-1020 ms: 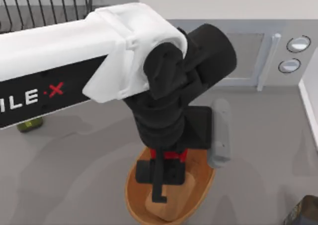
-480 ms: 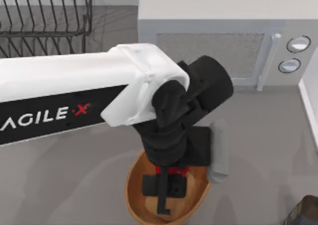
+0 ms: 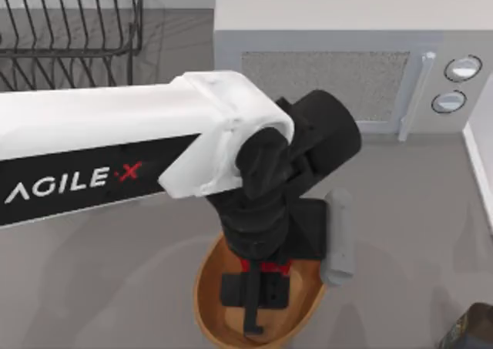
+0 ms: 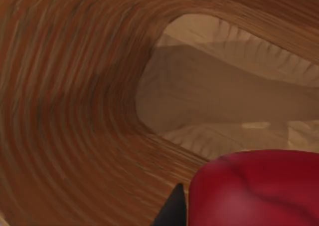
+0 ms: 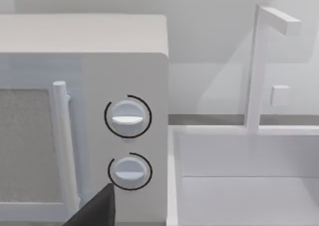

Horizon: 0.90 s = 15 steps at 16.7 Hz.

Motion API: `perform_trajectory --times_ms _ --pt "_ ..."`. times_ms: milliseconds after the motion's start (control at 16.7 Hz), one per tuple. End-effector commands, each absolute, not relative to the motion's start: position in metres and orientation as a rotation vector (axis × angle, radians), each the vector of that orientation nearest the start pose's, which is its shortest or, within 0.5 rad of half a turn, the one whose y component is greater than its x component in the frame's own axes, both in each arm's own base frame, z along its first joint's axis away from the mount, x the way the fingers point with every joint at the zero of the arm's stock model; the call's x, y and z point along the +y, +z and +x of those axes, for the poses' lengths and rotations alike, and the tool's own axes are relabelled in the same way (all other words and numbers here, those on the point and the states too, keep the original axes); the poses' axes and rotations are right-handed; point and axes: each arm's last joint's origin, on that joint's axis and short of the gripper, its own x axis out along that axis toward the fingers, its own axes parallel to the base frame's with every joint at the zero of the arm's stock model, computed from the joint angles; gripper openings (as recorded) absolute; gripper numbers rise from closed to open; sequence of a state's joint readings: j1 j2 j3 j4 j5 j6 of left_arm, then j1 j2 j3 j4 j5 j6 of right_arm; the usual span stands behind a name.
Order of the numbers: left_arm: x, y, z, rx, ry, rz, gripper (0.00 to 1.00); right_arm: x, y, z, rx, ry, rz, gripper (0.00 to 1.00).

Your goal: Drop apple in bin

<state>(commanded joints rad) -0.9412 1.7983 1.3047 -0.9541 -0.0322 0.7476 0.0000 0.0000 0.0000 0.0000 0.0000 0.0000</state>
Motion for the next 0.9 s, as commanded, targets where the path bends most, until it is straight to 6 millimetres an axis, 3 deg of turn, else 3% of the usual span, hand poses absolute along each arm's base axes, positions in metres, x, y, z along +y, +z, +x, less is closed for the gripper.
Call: perform_trajectory --times_ms 540,900 --pt "-0.274 0.1955 0.2042 1.024 -1.246 1.281 0.98 -0.0012 0.16 0.1057 0.0 0.0 0.0 1.0" --pt "-0.274 0.1955 0.2042 1.024 -1.246 1.281 1.0 -0.0012 0.16 0.1057 0.0 0.0 0.0 1.0"
